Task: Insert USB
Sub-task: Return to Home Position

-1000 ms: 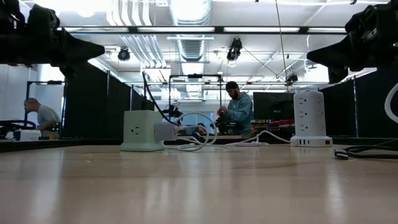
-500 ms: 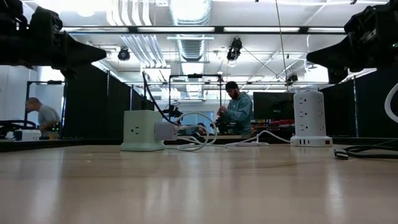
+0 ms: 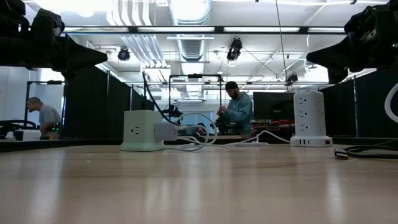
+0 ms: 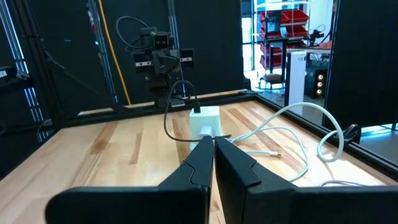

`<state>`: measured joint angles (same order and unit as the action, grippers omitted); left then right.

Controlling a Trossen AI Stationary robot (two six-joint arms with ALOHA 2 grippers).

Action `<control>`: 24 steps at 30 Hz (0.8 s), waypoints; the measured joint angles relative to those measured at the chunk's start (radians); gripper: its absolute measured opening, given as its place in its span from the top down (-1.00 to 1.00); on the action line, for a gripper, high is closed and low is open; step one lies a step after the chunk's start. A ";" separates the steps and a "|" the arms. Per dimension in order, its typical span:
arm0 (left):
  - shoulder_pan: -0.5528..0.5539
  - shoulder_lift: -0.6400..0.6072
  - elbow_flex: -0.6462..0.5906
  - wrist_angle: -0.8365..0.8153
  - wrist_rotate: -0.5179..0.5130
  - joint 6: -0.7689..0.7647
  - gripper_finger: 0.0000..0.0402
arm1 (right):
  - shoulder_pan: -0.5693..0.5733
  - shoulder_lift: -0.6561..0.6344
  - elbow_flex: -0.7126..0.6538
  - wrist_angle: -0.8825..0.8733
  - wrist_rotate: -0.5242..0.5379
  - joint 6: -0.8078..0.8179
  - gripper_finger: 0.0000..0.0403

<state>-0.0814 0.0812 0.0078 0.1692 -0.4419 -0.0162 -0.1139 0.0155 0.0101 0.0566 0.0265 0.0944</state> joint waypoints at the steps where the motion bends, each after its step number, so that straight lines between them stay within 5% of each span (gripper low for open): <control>1: 0.000 0.002 0.000 0.001 0.000 0.000 0.88 | 0.000 0.000 0.000 0.000 0.000 0.000 1.00; 24: 0.000 0.025 0.000 0.001 0.000 0.000 0.88 | 0.000 0.000 0.000 0.000 0.000 0.001 1.00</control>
<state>-0.0814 0.1066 0.0078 0.1699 -0.4416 -0.0165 -0.1139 0.0158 0.0101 0.0566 0.0265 0.0958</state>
